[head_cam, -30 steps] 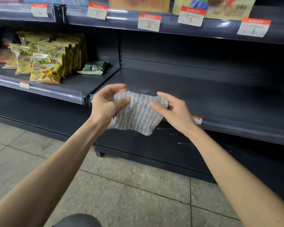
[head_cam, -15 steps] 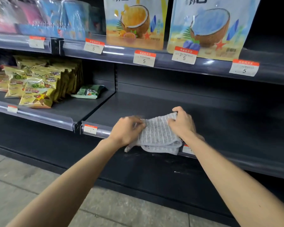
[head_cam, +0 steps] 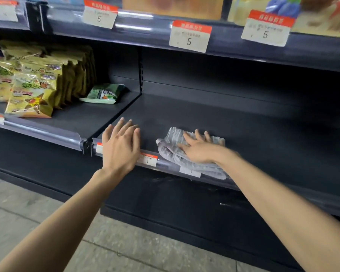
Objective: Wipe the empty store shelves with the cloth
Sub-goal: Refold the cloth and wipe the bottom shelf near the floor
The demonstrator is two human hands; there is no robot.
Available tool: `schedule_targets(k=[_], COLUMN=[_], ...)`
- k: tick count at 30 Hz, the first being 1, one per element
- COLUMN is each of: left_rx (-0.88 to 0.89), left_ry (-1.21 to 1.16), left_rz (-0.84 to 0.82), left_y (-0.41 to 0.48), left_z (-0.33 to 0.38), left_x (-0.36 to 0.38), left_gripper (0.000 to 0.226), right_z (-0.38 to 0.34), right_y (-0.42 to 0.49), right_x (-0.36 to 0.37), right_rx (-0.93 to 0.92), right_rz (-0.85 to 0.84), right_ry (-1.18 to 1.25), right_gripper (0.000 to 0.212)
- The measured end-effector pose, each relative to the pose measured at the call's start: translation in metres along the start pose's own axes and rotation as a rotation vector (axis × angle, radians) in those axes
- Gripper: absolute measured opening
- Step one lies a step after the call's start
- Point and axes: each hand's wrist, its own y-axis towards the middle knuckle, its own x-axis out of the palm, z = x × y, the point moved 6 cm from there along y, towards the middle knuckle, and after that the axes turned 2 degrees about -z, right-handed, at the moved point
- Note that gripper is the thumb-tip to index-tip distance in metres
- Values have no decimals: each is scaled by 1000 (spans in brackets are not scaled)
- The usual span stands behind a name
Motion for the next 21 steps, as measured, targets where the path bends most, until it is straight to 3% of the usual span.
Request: schedule_targets(k=[3, 9, 13, 16, 21], left_rx=[-34, 11, 31, 6, -114], left_ry=[17, 17, -58, -153, -200], left_rz=[104, 155, 221, 300, 321], left_y=[1, 1, 0, -9, -24], left_z=[-10, -8, -9, -19, -55], left_x=[-1, -3, -9, -13, -13], left_gripper=[48, 48, 43, 39, 39], right_z=[-18, -30, -41, -62, -114], right_y=[31, 57, 45, 63, 94], right_x=[-6, -31, -12, -11, -25], right_rx=[-27, 13, 65, -15, -239], right_rz=[72, 336, 183, 178, 349], right_ry=[-11, 14, 75, 12, -10], right_gripper=[58, 62, 82, 75, 58])
